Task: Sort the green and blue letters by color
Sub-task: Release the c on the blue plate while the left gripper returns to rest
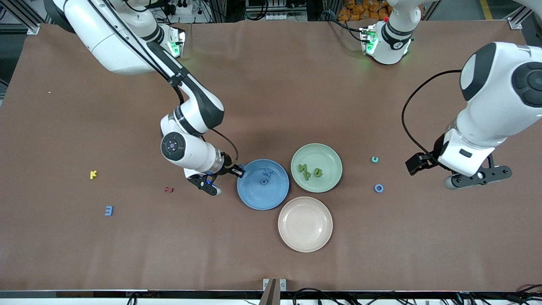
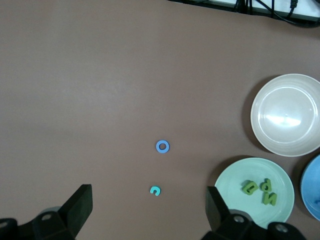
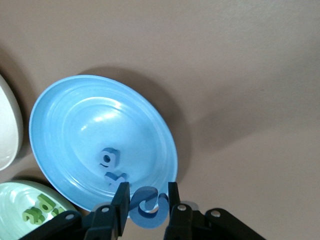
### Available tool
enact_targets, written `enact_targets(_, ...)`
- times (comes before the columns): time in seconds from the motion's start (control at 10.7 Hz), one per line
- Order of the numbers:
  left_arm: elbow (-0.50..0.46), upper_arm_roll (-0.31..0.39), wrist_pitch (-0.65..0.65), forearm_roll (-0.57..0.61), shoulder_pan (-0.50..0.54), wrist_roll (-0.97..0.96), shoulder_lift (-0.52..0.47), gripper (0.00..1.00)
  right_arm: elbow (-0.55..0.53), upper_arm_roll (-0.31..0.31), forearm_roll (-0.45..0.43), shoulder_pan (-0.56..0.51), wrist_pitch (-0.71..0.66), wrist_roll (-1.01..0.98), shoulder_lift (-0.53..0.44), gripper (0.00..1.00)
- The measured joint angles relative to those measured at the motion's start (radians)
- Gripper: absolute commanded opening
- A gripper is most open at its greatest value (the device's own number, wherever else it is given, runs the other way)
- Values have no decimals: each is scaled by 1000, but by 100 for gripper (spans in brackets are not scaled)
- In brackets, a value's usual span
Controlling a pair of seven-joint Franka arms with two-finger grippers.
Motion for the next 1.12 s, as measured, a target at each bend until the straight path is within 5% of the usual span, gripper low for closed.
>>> enact_targets(0.09, 0, 1, -9, -25, 10, 12, -10, 100, 17, -9, 0, 18, 0, 11, 8, 99)
enact_targets(0.56, 0, 3, -57, -53, 50, 74, -54, 100, 36, -41, -10, 29, -4, 14, 16, 100)
enact_targets(0.84, 0, 16, -99, -126, 134, 212, -89, 100, 45, -69, -107, -30, -162, -137, 13, 100)
enact_targets(1.12, -17, 147, -140, -171, 64, 302, -144, 100, 38, -73, -184, -188, -274, -471, -29, 100)
